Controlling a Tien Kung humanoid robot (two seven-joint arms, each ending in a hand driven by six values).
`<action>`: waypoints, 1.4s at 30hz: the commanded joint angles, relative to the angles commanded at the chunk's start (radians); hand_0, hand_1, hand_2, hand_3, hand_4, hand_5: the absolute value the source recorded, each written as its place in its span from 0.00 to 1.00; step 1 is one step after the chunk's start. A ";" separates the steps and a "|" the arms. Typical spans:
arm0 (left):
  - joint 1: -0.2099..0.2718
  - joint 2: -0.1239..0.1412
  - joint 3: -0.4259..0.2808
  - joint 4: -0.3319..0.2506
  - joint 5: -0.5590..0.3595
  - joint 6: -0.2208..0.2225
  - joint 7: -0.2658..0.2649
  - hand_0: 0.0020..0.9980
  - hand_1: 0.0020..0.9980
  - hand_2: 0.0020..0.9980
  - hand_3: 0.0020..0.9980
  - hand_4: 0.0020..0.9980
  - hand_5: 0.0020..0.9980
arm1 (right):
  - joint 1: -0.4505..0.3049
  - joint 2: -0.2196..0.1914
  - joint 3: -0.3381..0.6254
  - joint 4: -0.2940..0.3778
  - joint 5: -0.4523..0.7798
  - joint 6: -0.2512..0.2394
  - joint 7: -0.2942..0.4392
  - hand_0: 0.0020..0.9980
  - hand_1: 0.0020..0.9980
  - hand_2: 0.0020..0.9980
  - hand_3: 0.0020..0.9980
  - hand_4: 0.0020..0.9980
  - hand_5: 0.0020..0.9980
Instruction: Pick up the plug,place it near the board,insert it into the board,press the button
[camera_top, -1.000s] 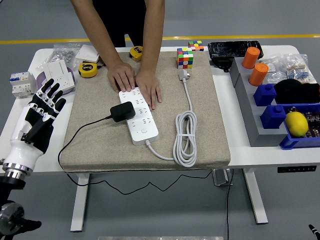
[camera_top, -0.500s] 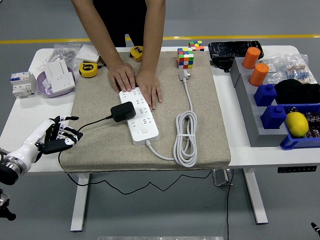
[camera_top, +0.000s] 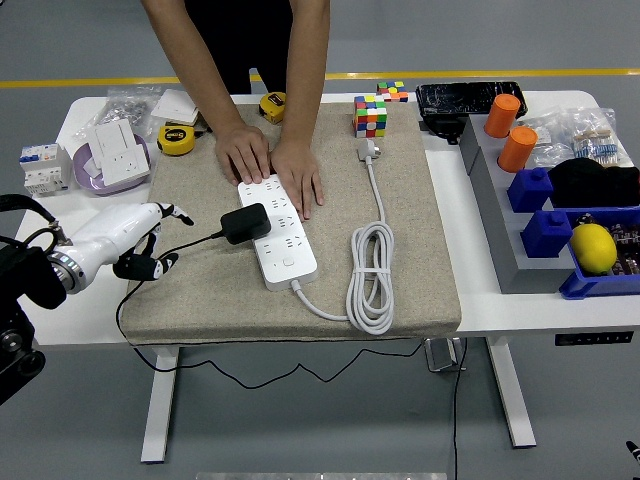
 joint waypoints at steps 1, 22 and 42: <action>-0.028 -0.003 0.023 0.008 -0.012 -0.011 0.000 0.17 0.04 0.17 0.79 0.62 0.00 | 0.002 -0.002 -0.002 0.000 0.001 0.000 -0.001 1.00 0.80 0.72 0.73 1.00 0.91; -0.205 -0.184 0.129 0.175 -0.545 -0.186 0.031 0.16 0.03 0.17 0.80 0.57 0.00 | 0.019 0.001 -0.006 0.000 -0.004 0.000 -0.003 1.00 0.80 0.72 0.73 1.00 0.91; -0.242 -0.277 0.192 0.316 -0.491 -0.175 0.029 0.16 0.03 0.17 0.80 0.56 0.00 | 0.016 0.005 -0.005 0.000 -0.008 0.001 -0.003 1.00 0.80 0.72 0.73 1.00 0.92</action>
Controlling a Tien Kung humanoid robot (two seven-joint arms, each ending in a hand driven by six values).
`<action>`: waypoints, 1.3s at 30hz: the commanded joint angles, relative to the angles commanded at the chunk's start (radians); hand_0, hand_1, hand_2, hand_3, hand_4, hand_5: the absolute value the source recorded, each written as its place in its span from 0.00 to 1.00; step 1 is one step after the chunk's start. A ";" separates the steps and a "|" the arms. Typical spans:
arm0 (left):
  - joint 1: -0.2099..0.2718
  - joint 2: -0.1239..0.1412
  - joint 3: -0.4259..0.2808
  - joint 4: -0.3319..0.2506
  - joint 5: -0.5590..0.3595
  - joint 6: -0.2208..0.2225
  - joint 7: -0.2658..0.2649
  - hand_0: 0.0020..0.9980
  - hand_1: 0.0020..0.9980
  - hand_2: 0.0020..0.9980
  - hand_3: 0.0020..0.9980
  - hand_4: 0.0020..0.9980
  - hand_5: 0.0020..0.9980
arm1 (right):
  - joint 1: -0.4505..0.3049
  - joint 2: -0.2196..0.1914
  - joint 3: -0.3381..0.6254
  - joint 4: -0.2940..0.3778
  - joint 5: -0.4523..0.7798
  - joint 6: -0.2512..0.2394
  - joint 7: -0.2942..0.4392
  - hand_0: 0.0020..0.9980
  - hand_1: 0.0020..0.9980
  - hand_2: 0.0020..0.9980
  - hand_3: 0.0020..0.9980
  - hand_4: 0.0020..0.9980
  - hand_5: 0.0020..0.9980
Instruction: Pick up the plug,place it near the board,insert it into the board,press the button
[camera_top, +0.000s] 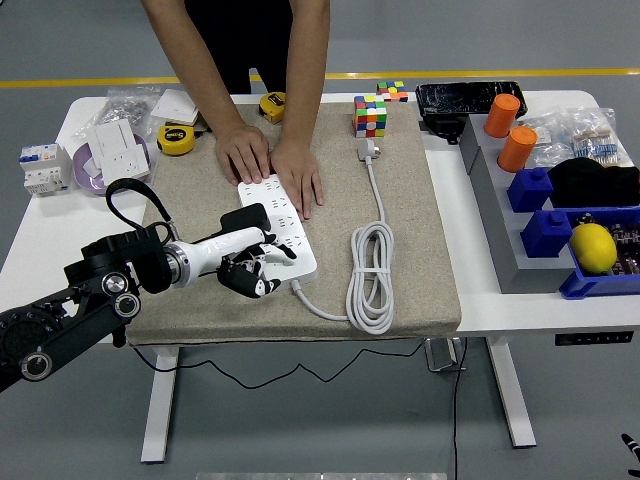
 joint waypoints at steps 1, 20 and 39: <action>0.000 -0.001 0.000 0.004 0.002 0.002 -0.002 0.16 0.03 0.17 0.80 0.56 0.00 | 0.000 0.000 0.000 0.000 0.000 0.000 0.000 1.00 0.80 0.72 0.73 1.00 0.92; 0.005 0.003 0.018 0.033 0.019 0.003 -0.001 0.16 0.02 0.17 0.78 0.56 0.00 | -0.008 0.001 0.001 0.000 0.000 0.000 -0.001 1.00 0.80 0.72 0.73 1.00 0.92; -0.007 -0.002 0.021 0.028 0.032 0.009 -0.005 0.16 0.02 0.17 0.77 0.57 0.00 | -0.002 -0.001 0.003 0.000 0.001 0.000 -0.001 1.00 0.80 0.72 0.73 1.00 0.92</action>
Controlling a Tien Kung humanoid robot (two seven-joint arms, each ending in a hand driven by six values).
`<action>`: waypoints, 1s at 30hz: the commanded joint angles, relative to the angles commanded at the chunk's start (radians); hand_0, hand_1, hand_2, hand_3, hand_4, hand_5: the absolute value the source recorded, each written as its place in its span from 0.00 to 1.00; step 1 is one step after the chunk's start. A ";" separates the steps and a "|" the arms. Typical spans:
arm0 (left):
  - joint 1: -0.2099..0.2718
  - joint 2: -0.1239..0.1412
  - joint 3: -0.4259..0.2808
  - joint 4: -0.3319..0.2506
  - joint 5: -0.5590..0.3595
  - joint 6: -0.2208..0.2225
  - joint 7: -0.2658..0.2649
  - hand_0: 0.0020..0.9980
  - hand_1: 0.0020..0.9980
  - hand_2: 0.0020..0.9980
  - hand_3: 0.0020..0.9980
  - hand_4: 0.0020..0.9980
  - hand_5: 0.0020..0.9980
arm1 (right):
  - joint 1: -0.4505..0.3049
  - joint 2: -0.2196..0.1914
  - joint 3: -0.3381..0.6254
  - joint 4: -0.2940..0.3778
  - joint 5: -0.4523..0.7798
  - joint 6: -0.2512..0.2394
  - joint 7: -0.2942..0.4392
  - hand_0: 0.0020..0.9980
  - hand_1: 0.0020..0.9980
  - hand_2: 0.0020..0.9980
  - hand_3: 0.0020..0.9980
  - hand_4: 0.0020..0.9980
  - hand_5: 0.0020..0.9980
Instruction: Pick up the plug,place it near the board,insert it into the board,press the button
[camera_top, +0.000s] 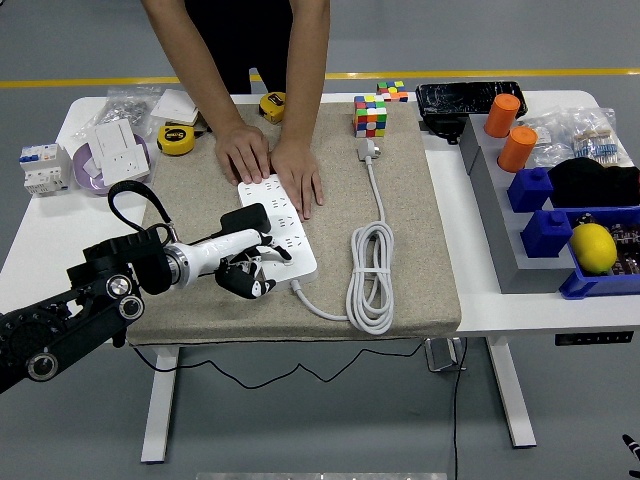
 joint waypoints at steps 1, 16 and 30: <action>0.000 0.000 0.002 0.003 0.000 0.000 0.000 0.16 0.02 0.17 0.77 0.57 0.00 | 0.000 0.000 -0.001 0.000 0.001 0.000 0.000 1.00 0.80 0.72 0.73 1.00 0.92; -0.006 -0.004 0.029 0.018 -0.012 -0.008 0.002 0.16 0.02 0.17 0.76 0.57 0.00 | 0.004 -0.001 -0.001 0.000 0.003 -0.001 0.001 1.00 0.80 0.72 0.72 1.00 0.92; -0.011 -0.006 0.038 0.008 0.025 0.006 -0.005 0.16 0.02 0.17 0.75 0.58 0.00 | 0.000 -0.001 -0.003 0.000 0.003 0.000 0.000 1.00 0.80 0.72 0.73 1.00 0.91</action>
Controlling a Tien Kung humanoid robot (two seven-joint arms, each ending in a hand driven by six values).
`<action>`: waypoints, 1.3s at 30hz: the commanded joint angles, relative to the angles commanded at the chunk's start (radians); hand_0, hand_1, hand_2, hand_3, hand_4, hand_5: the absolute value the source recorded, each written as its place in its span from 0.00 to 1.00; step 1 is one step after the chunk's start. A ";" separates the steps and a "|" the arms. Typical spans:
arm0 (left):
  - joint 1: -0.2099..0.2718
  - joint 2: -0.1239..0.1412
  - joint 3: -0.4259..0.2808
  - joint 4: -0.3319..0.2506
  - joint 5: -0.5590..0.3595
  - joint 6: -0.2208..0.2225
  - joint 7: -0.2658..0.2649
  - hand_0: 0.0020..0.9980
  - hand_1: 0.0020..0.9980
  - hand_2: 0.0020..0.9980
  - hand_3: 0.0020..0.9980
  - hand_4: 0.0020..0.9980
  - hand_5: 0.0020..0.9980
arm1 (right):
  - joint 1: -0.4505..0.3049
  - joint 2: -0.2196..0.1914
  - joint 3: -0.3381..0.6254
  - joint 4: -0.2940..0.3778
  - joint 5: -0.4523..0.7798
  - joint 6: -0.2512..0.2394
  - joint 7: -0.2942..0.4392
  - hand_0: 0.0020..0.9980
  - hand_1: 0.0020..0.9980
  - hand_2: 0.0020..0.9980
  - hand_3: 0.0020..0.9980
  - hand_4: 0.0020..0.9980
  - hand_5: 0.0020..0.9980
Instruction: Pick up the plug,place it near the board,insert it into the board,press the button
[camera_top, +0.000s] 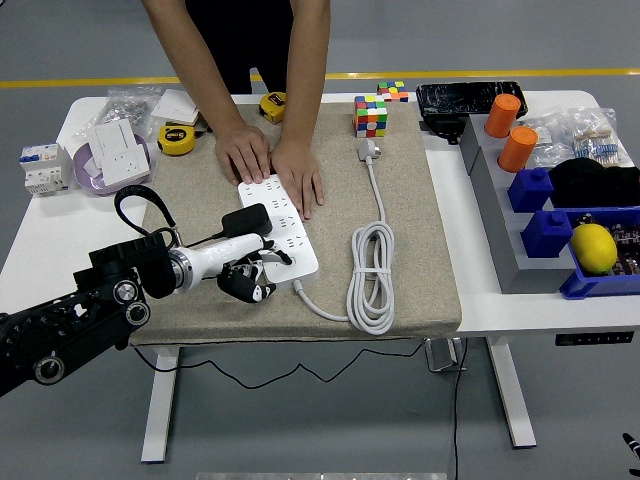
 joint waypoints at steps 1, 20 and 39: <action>0.000 0.000 0.001 0.000 0.000 0.000 0.000 0.16 0.02 0.17 0.75 0.58 0.00 | 0.000 0.000 0.001 0.000 -0.001 0.000 0.000 1.00 0.80 0.72 0.73 1.00 0.91; 0.131 -0.045 -0.335 -0.166 0.130 0.124 -0.112 0.22 0.13 0.28 0.65 0.50 0.00 | -0.011 0.008 0.010 0.000 -0.007 0.000 -0.001 1.00 0.80 0.72 0.73 1.00 0.91; 0.086 -0.271 -0.447 0.273 -0.075 0.315 -0.289 0.83 0.87 0.81 0.80 1.00 0.14 | -0.002 0.012 -0.007 0.000 0.000 0.002 0.001 1.00 0.79 0.72 0.73 1.00 0.91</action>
